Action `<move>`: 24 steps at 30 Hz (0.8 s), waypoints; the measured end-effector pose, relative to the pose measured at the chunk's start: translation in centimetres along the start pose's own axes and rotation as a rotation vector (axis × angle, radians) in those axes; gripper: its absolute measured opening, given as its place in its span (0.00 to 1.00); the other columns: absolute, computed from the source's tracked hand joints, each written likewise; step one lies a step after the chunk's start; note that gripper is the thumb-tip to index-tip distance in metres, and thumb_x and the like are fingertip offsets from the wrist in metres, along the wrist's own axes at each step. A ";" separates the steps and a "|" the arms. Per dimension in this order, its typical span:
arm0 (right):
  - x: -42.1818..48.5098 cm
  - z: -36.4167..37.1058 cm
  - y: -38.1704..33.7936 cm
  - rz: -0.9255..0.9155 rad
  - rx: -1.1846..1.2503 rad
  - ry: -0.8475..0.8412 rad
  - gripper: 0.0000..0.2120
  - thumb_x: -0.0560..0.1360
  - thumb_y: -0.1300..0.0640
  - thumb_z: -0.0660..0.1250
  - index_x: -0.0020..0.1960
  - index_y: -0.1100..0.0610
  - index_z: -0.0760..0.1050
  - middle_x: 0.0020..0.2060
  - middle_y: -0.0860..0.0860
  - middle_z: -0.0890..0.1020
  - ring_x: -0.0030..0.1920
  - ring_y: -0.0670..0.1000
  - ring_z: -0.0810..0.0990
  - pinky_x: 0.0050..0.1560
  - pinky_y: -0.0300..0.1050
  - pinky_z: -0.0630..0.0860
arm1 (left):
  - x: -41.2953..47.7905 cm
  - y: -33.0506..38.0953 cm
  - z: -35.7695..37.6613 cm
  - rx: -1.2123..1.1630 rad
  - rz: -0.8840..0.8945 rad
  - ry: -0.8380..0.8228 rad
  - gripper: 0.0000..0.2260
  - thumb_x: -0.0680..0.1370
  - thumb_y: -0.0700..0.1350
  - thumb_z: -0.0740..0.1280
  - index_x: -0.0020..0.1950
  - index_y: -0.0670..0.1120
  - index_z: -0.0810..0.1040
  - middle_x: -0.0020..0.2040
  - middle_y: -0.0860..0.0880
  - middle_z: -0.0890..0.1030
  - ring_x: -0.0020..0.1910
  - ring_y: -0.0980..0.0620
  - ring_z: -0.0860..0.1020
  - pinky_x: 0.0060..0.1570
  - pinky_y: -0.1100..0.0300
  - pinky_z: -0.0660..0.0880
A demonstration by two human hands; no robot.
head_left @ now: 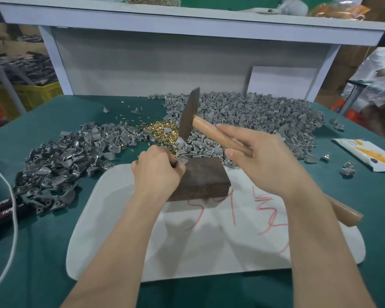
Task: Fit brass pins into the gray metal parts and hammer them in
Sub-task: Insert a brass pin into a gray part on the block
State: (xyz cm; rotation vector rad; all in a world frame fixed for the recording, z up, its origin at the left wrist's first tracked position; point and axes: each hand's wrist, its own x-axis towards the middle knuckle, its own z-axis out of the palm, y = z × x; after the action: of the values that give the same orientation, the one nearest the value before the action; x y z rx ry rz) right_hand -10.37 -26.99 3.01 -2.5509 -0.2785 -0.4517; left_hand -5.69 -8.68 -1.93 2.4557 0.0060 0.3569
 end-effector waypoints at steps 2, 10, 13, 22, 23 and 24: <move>-0.2 0.1 -0.2 -0.009 -0.077 -0.147 0.23 0.77 0.54 0.64 0.68 0.36 0.67 0.60 0.39 0.78 0.57 0.47 0.77 0.58 0.44 0.73 | 0.0 0.1 0.0 -0.007 -0.008 -0.005 0.06 0.73 0.45 0.69 0.36 0.48 0.77 0.46 0.46 0.82 0.52 0.42 0.77 0.54 0.51 0.71; -0.1 -0.1 -0.6 0.022 -0.048 0.034 0.23 0.76 0.52 0.64 0.67 0.32 0.65 0.57 0.41 0.80 0.56 0.50 0.79 0.58 0.50 0.75 | 0.2 -0.1 0.1 -0.018 -0.004 -0.008 0.06 0.73 0.45 0.69 0.37 0.46 0.80 0.44 0.45 0.82 0.51 0.40 0.77 0.53 0.51 0.72; -0.2 0.4 -0.9 0.011 -0.101 -0.148 0.23 0.77 0.52 0.63 0.67 0.33 0.65 0.59 0.41 0.79 0.56 0.50 0.78 0.59 0.49 0.74 | 0.2 0.0 0.0 -0.013 -0.005 -0.015 0.05 0.73 0.45 0.69 0.38 0.46 0.81 0.48 0.46 0.81 0.53 0.42 0.76 0.55 0.50 0.72; -0.4 0.0 -0.8 0.014 -0.035 0.041 0.24 0.77 0.54 0.63 0.68 0.34 0.66 0.58 0.41 0.80 0.55 0.49 0.78 0.58 0.47 0.74 | 0.1 0.0 0.0 -0.045 -0.003 -0.009 0.07 0.73 0.43 0.68 0.37 0.42 0.81 0.43 0.44 0.82 0.50 0.40 0.77 0.53 0.50 0.74; -0.4 0.1 -0.8 0.004 -0.043 -0.027 0.24 0.77 0.54 0.63 0.68 0.34 0.66 0.59 0.40 0.79 0.55 0.48 0.78 0.57 0.45 0.73 | 0.1 0.0 0.0 -0.047 -0.004 -0.012 0.07 0.73 0.43 0.68 0.37 0.42 0.80 0.44 0.44 0.82 0.50 0.40 0.77 0.53 0.49 0.74; -0.3 0.3 -0.8 -0.001 -0.069 -0.122 0.24 0.77 0.54 0.63 0.67 0.33 0.66 0.59 0.40 0.79 0.54 0.47 0.78 0.55 0.43 0.74 | 0.1 0.0 -0.1 -0.049 -0.005 -0.018 0.07 0.73 0.43 0.68 0.36 0.43 0.79 0.45 0.45 0.82 0.51 0.41 0.77 0.53 0.49 0.74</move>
State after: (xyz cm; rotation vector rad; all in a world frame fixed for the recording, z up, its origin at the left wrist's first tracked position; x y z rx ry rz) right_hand -10.83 -26.19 3.08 -2.6502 -0.3140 -0.3121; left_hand -5.60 -8.61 -1.82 2.4104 -0.0044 0.3286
